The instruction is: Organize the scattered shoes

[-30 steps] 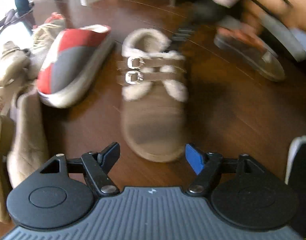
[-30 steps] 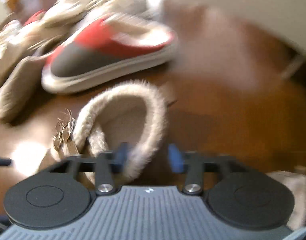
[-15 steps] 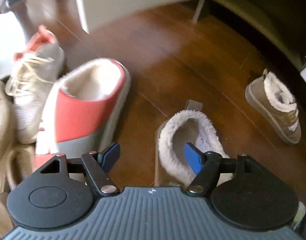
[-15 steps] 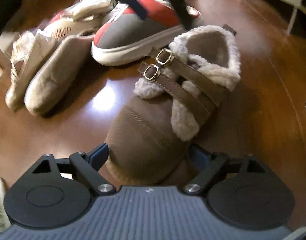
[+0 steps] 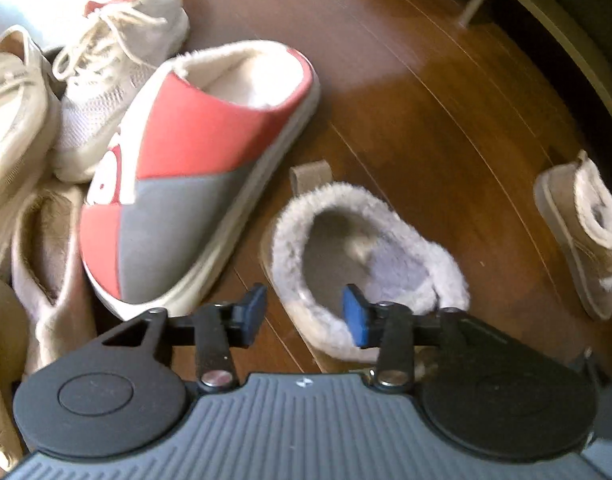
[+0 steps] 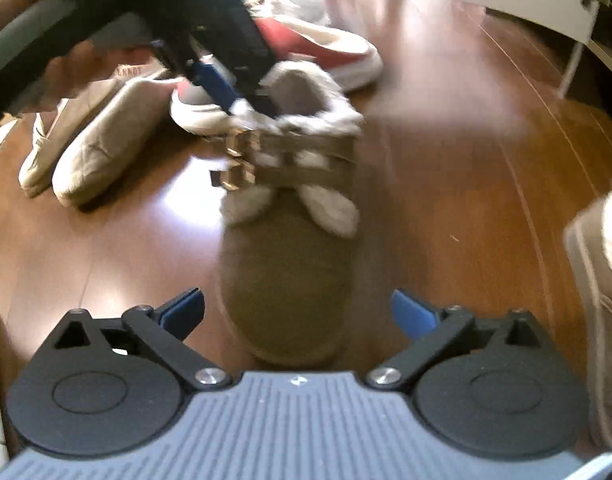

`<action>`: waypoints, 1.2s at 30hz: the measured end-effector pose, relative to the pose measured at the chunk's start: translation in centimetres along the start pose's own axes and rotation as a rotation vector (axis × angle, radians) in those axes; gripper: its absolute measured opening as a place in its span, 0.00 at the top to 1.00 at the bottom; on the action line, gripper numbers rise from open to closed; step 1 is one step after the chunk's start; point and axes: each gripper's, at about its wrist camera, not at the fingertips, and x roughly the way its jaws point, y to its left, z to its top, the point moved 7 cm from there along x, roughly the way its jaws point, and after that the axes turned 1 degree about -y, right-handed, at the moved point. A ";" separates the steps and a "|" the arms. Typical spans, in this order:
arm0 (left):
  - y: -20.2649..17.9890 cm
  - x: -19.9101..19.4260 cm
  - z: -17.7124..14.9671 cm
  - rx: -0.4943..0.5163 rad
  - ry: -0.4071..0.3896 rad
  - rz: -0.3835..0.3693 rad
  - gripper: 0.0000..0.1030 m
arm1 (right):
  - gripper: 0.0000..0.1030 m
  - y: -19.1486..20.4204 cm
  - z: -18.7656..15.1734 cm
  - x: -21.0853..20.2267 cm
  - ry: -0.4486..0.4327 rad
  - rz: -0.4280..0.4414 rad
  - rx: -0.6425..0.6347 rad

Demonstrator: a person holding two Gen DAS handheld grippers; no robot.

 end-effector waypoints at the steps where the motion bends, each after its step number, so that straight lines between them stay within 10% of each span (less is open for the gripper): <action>1: -0.1 0.3 0.2 0.006 0.003 0.013 0.50 | 0.03 0.1 -0.1 0.5 0.001 -0.040 -0.012; 8: -1.5 1.7 -0.7 0.129 0.001 0.027 0.79 | 0.25 -0.3 -0.9 0.8 -0.045 -0.071 -0.114; 14: -8.9 -0.3 -0.8 0.210 -0.071 -0.120 0.87 | 0.26 -5.7 -4.0 -3.8 -0.059 -0.122 -0.082; 21: -17.8 2.2 1.1 0.280 -0.075 -0.205 0.87 | 0.26 -13.9 -7.9 -7.1 -0.059 -0.208 -0.082; 30: -20.2 3.1 0.9 0.249 -0.057 -0.209 0.68 | 0.11 -17.8 -10.8 -8.3 -0.031 -0.252 0.008; 36: -21.6 4.0 1.3 0.279 -0.054 -0.180 0.70 | 0.32 -17.6 -11.9 -8.2 -0.061 -0.269 0.064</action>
